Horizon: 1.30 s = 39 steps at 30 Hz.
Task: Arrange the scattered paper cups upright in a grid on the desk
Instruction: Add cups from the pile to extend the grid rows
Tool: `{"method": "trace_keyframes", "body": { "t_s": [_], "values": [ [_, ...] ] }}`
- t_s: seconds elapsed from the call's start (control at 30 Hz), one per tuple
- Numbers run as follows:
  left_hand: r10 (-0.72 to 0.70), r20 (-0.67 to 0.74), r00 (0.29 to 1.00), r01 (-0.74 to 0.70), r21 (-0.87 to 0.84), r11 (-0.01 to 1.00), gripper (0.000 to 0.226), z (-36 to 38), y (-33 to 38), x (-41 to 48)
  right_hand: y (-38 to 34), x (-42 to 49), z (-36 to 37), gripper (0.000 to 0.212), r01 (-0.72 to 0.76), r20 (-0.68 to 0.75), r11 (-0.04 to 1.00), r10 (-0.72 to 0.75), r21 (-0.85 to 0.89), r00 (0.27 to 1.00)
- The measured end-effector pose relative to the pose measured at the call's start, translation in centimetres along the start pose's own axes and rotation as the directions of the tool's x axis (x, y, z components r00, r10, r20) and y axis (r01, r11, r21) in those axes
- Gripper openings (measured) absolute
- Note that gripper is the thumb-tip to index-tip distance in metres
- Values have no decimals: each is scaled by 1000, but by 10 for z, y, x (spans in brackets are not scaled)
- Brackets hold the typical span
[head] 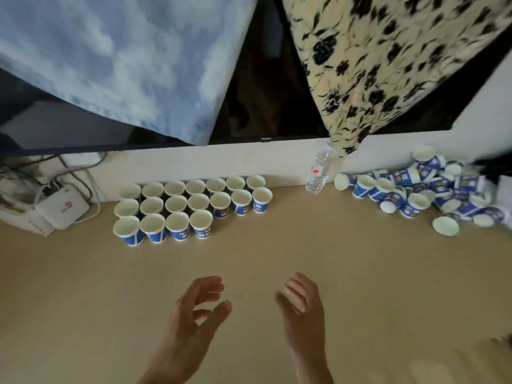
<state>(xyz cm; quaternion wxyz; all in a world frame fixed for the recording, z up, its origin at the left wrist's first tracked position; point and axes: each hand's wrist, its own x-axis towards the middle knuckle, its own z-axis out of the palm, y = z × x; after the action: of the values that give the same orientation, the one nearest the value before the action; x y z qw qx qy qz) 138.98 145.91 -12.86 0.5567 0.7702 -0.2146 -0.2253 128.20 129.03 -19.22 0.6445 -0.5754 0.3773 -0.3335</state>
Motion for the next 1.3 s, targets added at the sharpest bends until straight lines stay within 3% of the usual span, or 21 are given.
{"method": "trace_keyframes", "body": {
  "t_s": [0.2, 0.47, 0.67, 0.77, 0.97, 1.3],
  "values": [
    [33, 60, 998, -34, 25, 999, 26, 63, 53, -36, -61, -24, -79, 42, -35, 10, 998, 34, 58, 999],
    [120, 146, 982, -121, -3, 993, 23, 169, 108, -56, -97, -23, -174, 40, -11, -50, 996, 16, 90, 999],
    [153, 235, 960, -146, -50, 988, 34, 243, 131, -60, -102, -16, -244, 39, -17, -102, 998, 24, 62, 994],
    [138, 281, 950, -130, -49, 990, 24, 277, 137, -56, -101, -9, -276, 41, -26, -125, 1000, 28, 18, 992],
    [110, 333, 936, -101, -43, 994, 23, 340, 145, -28, -93, 36, -337, 38, -69, -204, 996, 57, -51, 977],
    [44, 317, 947, -22, -74, 997, 21, 468, 170, 54, -98, 161, -418, 37, -142, -88, 968, 127, -205, 988]
  ]
}}
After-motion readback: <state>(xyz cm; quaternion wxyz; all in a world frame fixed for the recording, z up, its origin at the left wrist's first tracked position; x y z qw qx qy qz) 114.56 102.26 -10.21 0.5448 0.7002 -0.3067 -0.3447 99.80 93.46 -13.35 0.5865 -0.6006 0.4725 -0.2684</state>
